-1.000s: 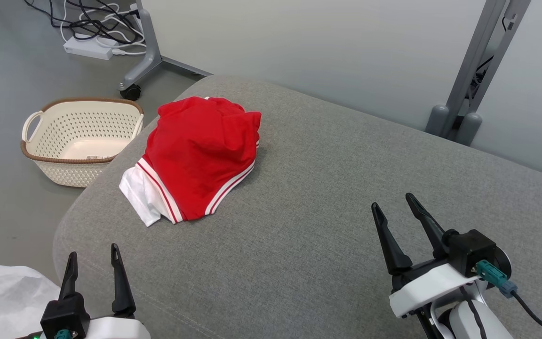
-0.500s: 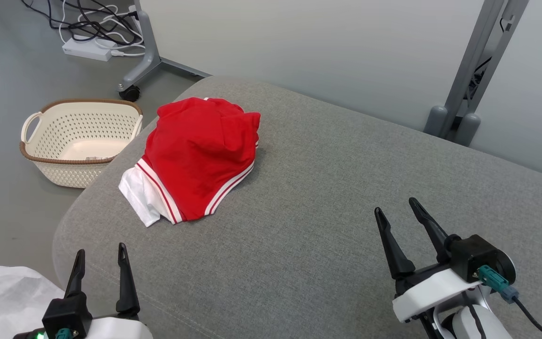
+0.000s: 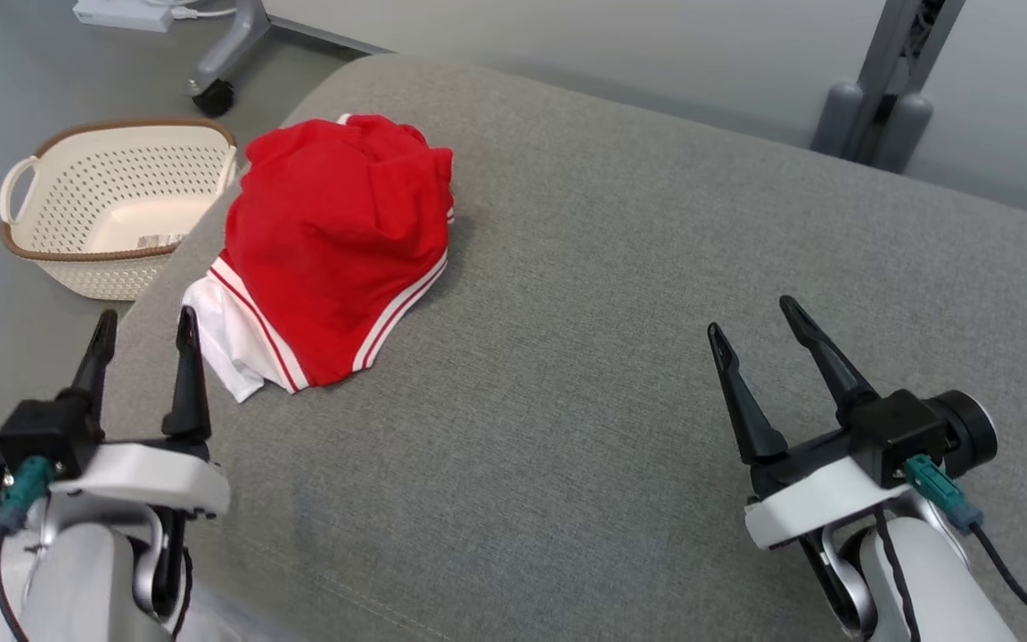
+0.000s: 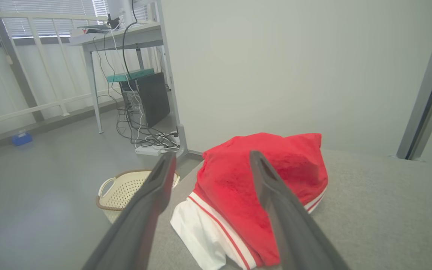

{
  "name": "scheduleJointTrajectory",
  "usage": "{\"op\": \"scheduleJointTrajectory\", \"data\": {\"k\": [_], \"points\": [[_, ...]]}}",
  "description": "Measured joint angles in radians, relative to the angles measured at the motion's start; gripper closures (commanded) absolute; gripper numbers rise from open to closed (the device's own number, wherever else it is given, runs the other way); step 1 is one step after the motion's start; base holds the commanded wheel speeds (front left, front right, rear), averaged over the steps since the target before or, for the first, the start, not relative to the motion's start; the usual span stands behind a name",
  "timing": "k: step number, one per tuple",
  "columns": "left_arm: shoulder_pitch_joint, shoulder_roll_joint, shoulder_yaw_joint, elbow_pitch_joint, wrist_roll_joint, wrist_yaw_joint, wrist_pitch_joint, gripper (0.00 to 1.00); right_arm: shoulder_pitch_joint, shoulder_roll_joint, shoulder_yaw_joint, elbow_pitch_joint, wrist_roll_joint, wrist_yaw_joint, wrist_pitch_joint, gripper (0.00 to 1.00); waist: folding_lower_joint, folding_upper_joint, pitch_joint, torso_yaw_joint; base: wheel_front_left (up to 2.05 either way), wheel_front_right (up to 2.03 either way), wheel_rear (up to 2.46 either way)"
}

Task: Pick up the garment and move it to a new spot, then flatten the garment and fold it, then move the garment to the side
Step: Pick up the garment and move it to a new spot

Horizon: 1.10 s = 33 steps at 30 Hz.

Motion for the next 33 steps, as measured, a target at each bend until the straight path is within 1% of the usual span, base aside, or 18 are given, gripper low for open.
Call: {"op": "scheduleJointTrajectory", "data": {"k": [3, 7, 9, 10, 11, 15, 17, 19, 23, 27, 33], "points": [[-0.119, 0.043, 0.008, 0.117, -0.013, -0.036, 0.004, 0.00, -0.031, -0.002, 0.009, -0.002, -0.015, 0.000, 0.000, 0.00, 0.0000, 0.0000, 0.044, -0.024, 0.00, 0.00, 0.00], [-0.296, 0.083, 0.012, 0.273, -0.073, -0.068, 0.124, 0.00, -0.063, -0.016, 0.030, -0.004, -0.032, 0.000, 0.000, 0.00, 0.0000, -0.0001, 0.097, -0.054, 0.00, 0.00, 0.00], [-0.372, 0.106, -0.011, 0.334, -0.081, -0.084, 0.188, 0.00, -0.076, -0.022, 0.037, -0.005, -0.038, 0.000, 0.000, 0.00, 0.0000, 0.0000, 0.121, -0.069, 0.00, 0.00, 0.00], [-0.406, 0.115, -0.021, 0.365, -0.091, -0.086, 0.219, 0.00, -0.084, -0.025, 0.040, -0.005, -0.039, 0.000, 0.000, 0.00, 0.0000, 0.0000, 0.132, -0.075, 0.00, 0.00, 0.00], [-0.466, 0.136, -0.044, 0.419, -0.099, -0.094, 0.277, 0.00, -0.094, -0.027, 0.047, -0.005, -0.042, 0.000, 0.000, 0.00, 0.0001, 0.0000, 0.151, -0.090, 0.00, 0.00, 0.00], [-0.577, 0.165, -0.070, 0.520, -0.131, -0.097, 0.373, 0.00, -0.105, -0.028, 0.060, -0.007, -0.044, 0.000, 0.000, 0.00, 0.0001, 0.0000, 0.180, -0.116, 0.00, 0.00, 0.00], [-0.616, 0.172, -0.088, 0.569, -0.153, -0.098, 0.432, 0.00, -0.107, -0.030, 0.065, -0.006, -0.044, 0.000, 0.000, 0.00, 0.0000, 0.0000, 0.190, -0.128, 0.00, 0.00, 0.00], [-0.642, 0.169, -0.107, 0.604, -0.199, -0.098, 0.486, 0.00, -0.113, -0.029, 0.069, -0.004, -0.045, 0.000, 0.000, 0.00, 0.0001, 0.0000, 0.198, -0.141, 0.00, 0.00, 0.00], [-0.688, 0.181, -0.140, 0.640, -0.294, -0.101, 0.573, 0.00, -0.120, -0.027, 0.074, -0.002, -0.044, 0.000, 0.000, 0.00, 0.0000, 0.0000, 0.209, -0.164, 0.00, 0.00, 0.00], [-0.704, 0.212, -0.180, 0.667, -0.339, -0.101, 0.626, 0.00, -0.121, -0.025, 0.075, -0.001, -0.044, 0.000, 0.000, 0.00, 0.0000, 0.0000, 0.224, -0.179, 0.00, 0.00, 0.00], [-0.728, 0.228, -0.216, 0.715, -0.384, -0.101, 0.665, 0.00, -0.130, -0.025, 0.077, -0.003, -0.048, 0.000, 0.000, 0.00, 0.0000, 0.0000, 0.253, -0.192, 0.00, 0.00, 0.00]]}}
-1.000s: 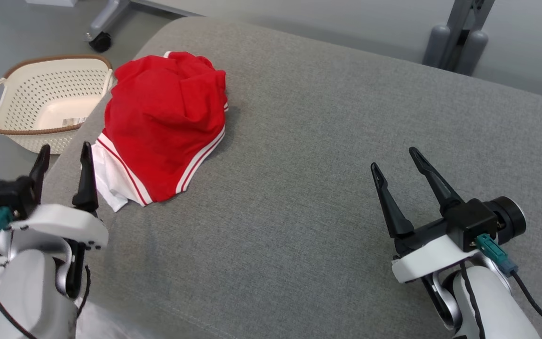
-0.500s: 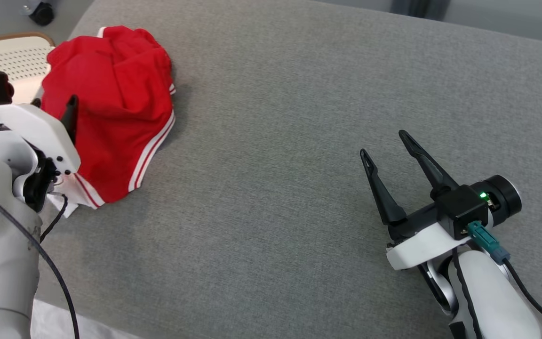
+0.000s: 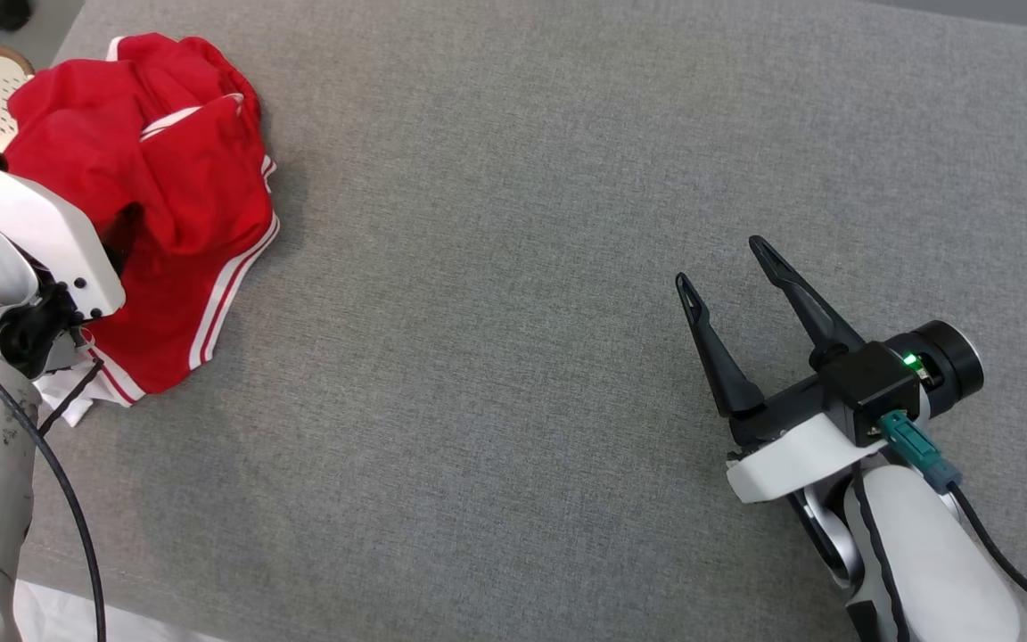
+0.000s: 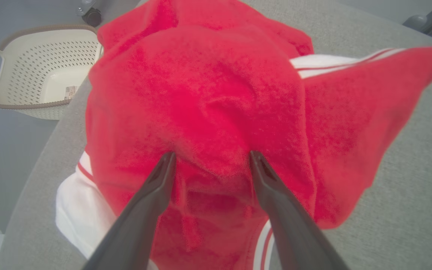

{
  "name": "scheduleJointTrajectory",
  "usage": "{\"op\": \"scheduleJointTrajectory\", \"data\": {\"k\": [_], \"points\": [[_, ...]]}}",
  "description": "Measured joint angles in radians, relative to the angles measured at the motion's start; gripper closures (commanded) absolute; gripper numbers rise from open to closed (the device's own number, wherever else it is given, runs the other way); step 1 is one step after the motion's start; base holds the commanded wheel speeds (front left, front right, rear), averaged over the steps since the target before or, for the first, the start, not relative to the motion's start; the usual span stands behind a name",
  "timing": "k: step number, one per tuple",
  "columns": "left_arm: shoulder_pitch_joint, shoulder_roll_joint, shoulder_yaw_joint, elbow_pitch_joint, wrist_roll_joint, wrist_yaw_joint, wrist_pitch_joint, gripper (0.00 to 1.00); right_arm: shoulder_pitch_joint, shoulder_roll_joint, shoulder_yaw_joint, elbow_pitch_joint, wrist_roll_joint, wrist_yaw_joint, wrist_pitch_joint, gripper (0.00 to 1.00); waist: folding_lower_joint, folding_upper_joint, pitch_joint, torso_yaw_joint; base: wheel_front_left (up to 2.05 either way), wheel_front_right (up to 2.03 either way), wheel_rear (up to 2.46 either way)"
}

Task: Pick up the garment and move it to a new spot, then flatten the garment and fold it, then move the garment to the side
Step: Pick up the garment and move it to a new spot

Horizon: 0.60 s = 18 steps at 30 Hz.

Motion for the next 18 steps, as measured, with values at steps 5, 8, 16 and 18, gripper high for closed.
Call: {"op": "scheduleJointTrajectory", "data": {"k": [5, 8, 16, 18], "points": [[-0.019, 0.005, -0.008, 0.050, -0.018, 0.000, -0.005, 0.00, -0.013, 0.000, 0.005, 0.001, -0.004, 0.000, 0.000, 0.00, 0.0000, 0.0000, 0.017, -0.010, 0.00, 0.00, 0.00], [-0.030, 0.003, -0.015, 0.076, -0.026, 0.000, -0.013, 0.90, -0.013, 0.001, 0.009, 0.002, -0.005, 0.000, 0.000, 0.00, 0.0000, 0.0000, 0.019, -0.013, 0.00, 0.00, 0.00], [-0.031, 0.008, -0.034, 0.096, -0.055, 0.000, -0.074, 1.00, -0.012, 0.004, 0.008, 0.021, 0.003, 0.000, 0.000, 0.00, 0.0000, 0.0000, -0.012, -0.018, 0.00, 0.00, 0.00], [-0.031, 0.014, -0.034, 0.098, -0.057, 0.000, -0.113, 1.00, -0.009, 0.006, 0.005, 0.023, 0.005, 0.000, 0.000, 0.00, 0.0000, 0.0000, -0.027, -0.018, 0.00, 0.00, 0.00]]}}
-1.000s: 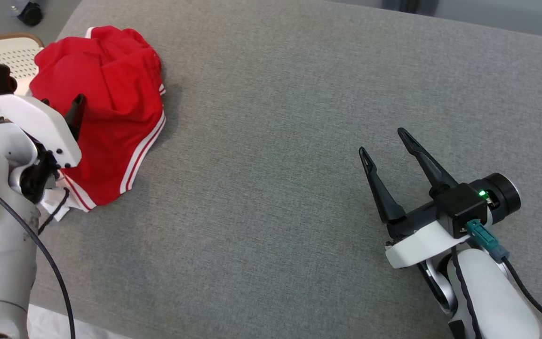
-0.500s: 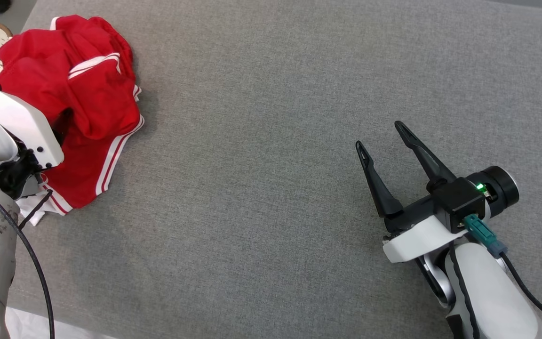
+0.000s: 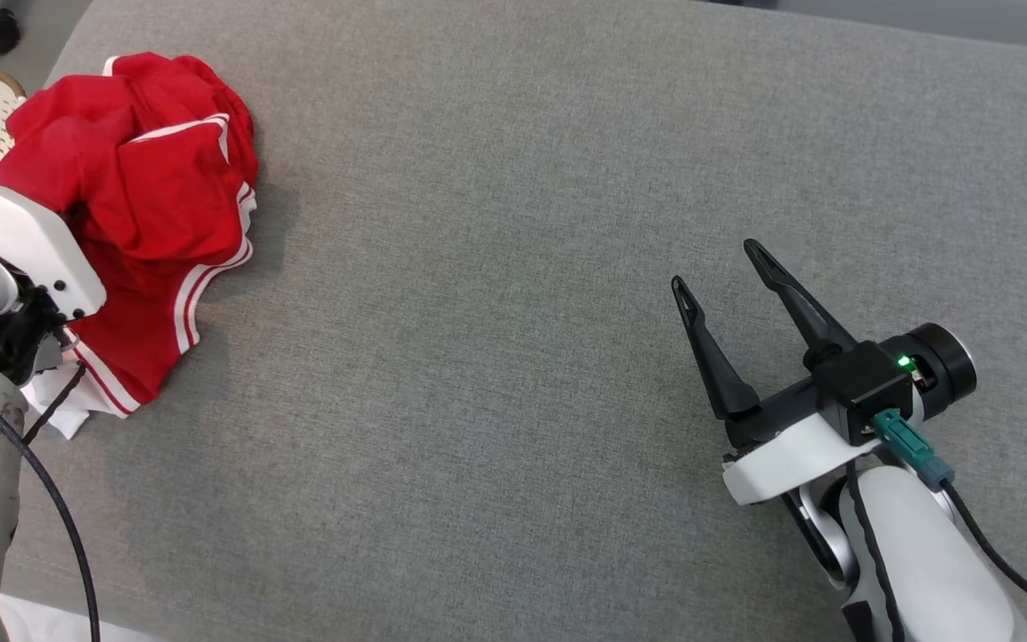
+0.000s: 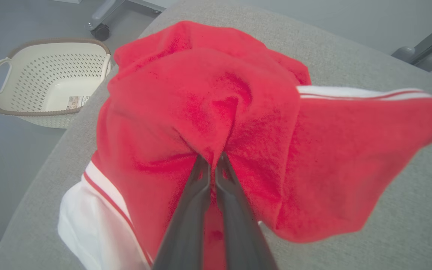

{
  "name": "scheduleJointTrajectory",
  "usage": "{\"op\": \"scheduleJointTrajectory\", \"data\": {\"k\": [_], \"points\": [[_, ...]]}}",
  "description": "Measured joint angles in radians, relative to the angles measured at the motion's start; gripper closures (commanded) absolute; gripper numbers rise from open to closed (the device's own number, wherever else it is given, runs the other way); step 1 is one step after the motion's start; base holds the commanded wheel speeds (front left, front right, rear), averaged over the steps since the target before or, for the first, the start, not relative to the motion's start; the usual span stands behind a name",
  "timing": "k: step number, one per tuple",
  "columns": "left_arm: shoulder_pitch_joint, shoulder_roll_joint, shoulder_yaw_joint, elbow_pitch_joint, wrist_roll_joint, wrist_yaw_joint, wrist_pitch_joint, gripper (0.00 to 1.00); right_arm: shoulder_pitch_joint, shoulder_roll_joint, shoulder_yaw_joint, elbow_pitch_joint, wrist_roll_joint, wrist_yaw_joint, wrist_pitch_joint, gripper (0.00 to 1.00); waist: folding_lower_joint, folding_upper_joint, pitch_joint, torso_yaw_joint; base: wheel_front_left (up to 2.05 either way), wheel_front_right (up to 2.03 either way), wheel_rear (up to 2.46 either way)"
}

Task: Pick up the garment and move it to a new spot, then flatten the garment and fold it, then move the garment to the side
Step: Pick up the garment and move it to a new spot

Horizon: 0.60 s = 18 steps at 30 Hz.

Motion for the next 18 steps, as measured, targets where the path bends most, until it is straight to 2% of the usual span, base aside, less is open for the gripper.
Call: {"op": "scheduleJointTrajectory", "data": {"k": [10, 18], "points": [[0.002, 0.024, 0.023, -0.001, -0.021, 0.000, -0.232, 1.00, 0.058, 0.012, -0.011, -0.003, 0.015, 0.000, 0.000, 0.00, 0.0000, 0.0000, -0.123, -0.007, 0.00, 0.00, 0.00], [0.026, 0.018, -0.029, -0.182, -0.049, 0.000, -0.391, 1.00, 0.114, 0.016, -0.038, -0.016, 0.055, 0.000, 0.000, 0.00, 0.0000, 0.0000, -0.234, -0.020, 0.00, 0.00, 0.00]]}}
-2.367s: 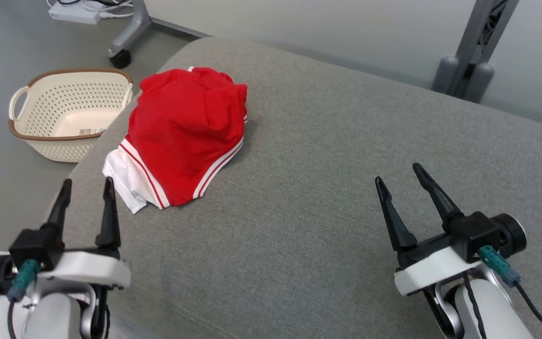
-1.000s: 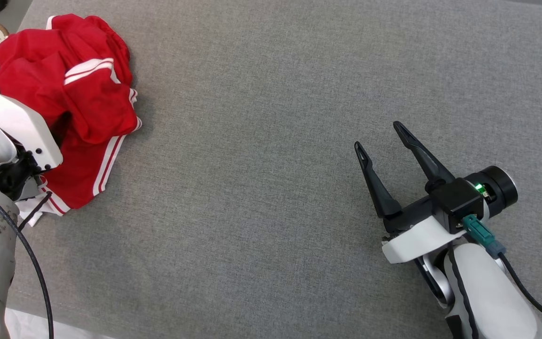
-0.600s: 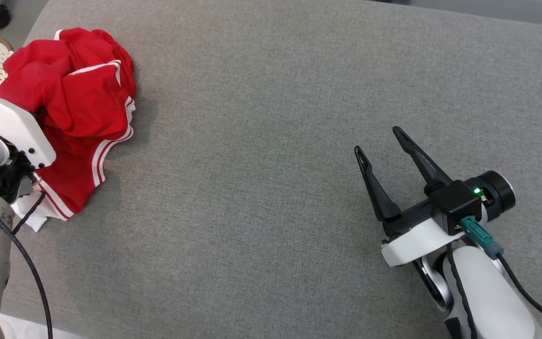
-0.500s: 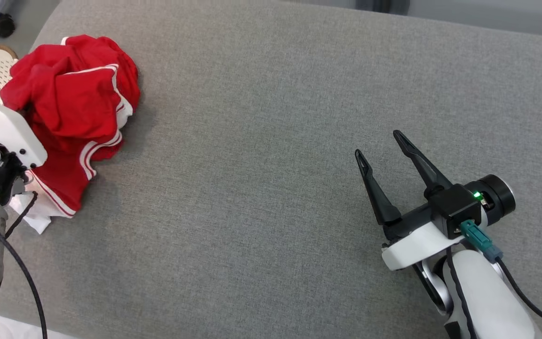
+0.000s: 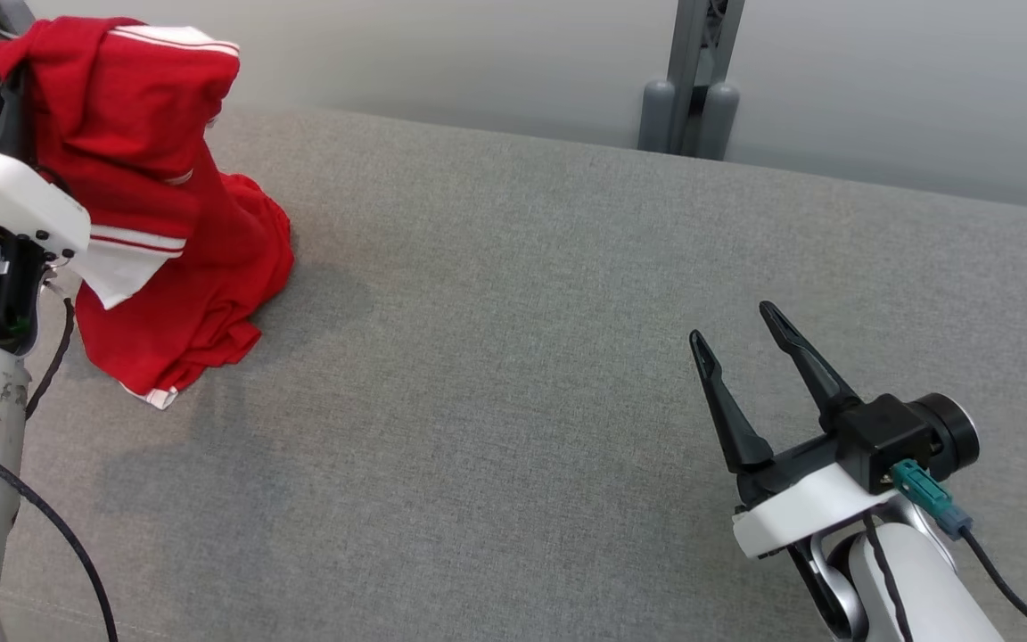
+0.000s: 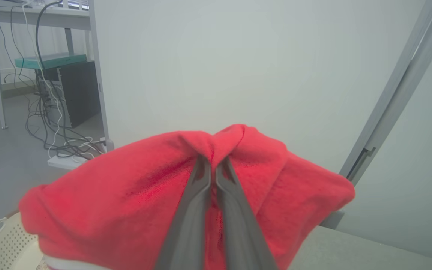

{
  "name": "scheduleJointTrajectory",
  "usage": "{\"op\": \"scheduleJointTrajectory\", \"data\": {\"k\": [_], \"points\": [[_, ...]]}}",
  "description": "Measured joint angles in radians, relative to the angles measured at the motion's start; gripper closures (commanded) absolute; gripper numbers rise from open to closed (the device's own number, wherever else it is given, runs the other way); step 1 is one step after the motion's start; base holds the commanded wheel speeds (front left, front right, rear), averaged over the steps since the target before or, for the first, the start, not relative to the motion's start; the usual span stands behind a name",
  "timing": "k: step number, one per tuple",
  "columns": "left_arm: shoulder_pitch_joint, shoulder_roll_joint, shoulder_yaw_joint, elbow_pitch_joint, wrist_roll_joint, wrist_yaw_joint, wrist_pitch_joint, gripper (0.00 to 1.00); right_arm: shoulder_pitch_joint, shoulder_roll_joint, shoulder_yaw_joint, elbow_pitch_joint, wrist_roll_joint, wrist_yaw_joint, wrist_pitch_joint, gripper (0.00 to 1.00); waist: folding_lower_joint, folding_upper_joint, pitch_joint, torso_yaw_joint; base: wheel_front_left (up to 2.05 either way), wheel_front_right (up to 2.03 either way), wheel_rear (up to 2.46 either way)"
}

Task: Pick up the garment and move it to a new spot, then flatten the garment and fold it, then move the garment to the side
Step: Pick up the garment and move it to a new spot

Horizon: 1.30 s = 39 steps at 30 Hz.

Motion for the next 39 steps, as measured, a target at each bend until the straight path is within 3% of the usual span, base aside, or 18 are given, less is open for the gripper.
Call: {"op": "scheduleJointTrajectory", "data": {"k": [11, 24, 32, 39], "points": [[0.078, -0.049, -0.110, -0.289, -0.054, 0.000, -0.014, 1.00, 0.047, 0.002, -0.075, -0.019, 0.014, 0.000, 0.000, 0.00, 0.0000, 0.0000, -0.082, -0.061, 0.00, 0.00, 0.00], [0.208, -0.182, -0.260, -0.527, -0.072, 0.008, 0.069, 1.00, 0.044, 0.001, -0.202, -0.059, -0.002, 0.000, 0.000, 0.00, 0.0000, 0.0000, -0.088, -0.255, 0.00, 0.00, 0.00], [0.267, -0.256, -0.369, -0.430, -0.010, 0.026, 0.036, 1.00, 0.024, 0.000, -0.259, -0.078, 0.009, 0.000, 0.000, 0.00, 0.0000, 0.0000, -0.056, -0.411, 0.00, 0.00, 0.00], [0.276, -0.305, -0.494, -0.194, 0.043, 0.029, -0.025, 1.00, 0.018, 0.000, -0.262, -0.072, 0.023, 0.000, 0.000, 0.00, 0.0000, 0.0000, 0.002, -0.542, 0.00, 0.00, 0.00]]}}
